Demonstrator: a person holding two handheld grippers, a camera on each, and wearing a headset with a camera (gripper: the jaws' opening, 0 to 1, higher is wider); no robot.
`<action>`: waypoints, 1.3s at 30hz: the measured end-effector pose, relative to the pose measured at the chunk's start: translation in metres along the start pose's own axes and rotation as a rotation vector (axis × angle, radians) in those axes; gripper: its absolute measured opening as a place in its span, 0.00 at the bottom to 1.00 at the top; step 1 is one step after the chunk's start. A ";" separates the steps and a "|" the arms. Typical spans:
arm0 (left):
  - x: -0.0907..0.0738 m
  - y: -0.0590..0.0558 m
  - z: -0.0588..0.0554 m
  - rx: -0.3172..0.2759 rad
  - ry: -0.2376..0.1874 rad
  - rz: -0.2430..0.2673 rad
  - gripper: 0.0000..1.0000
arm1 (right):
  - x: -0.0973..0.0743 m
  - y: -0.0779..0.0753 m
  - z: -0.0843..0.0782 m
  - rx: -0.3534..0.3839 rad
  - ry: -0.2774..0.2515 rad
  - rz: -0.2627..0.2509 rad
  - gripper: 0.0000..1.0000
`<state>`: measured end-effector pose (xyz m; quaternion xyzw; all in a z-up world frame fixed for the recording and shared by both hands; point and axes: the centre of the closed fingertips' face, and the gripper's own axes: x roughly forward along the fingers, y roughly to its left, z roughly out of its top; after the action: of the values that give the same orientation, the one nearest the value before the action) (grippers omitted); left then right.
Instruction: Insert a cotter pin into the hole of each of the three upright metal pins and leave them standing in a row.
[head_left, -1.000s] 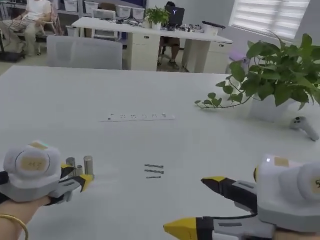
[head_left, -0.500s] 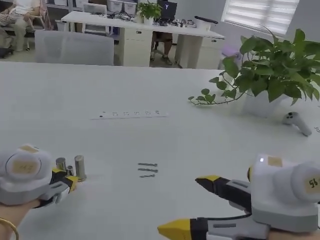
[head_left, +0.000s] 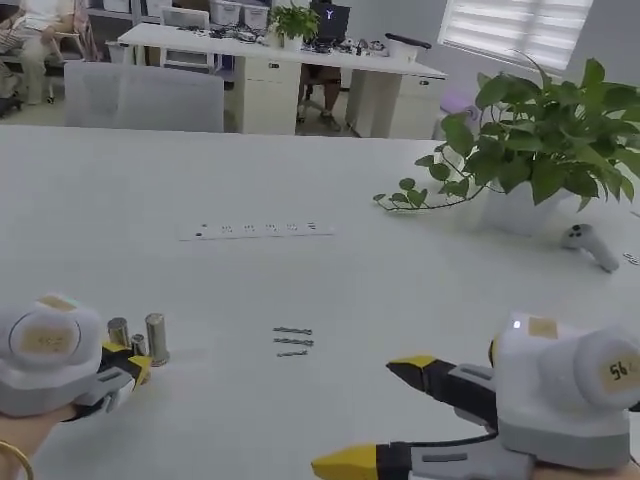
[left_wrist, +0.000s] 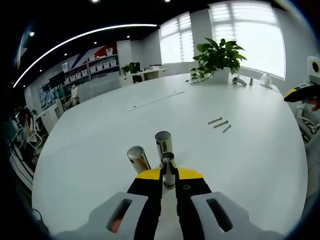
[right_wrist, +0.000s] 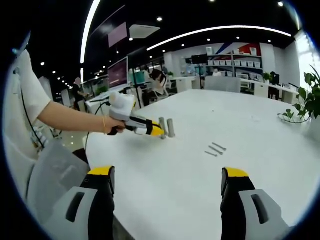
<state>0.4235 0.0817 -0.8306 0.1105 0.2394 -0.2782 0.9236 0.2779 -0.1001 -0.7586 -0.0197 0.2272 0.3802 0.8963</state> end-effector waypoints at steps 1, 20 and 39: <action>0.000 0.000 0.000 0.001 0.000 0.000 0.07 | 0.000 0.000 0.000 0.000 0.000 0.000 0.89; -0.004 -0.022 0.008 -0.018 -0.023 -0.044 0.07 | -0.003 0.003 -0.002 0.001 -0.004 0.000 0.89; -0.007 -0.043 0.008 -0.027 -0.012 -0.069 0.07 | -0.004 0.006 -0.002 0.002 -0.013 0.002 0.89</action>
<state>0.3966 0.0471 -0.8231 0.0878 0.2412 -0.3074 0.9163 0.2703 -0.0997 -0.7581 -0.0161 0.2216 0.3809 0.8975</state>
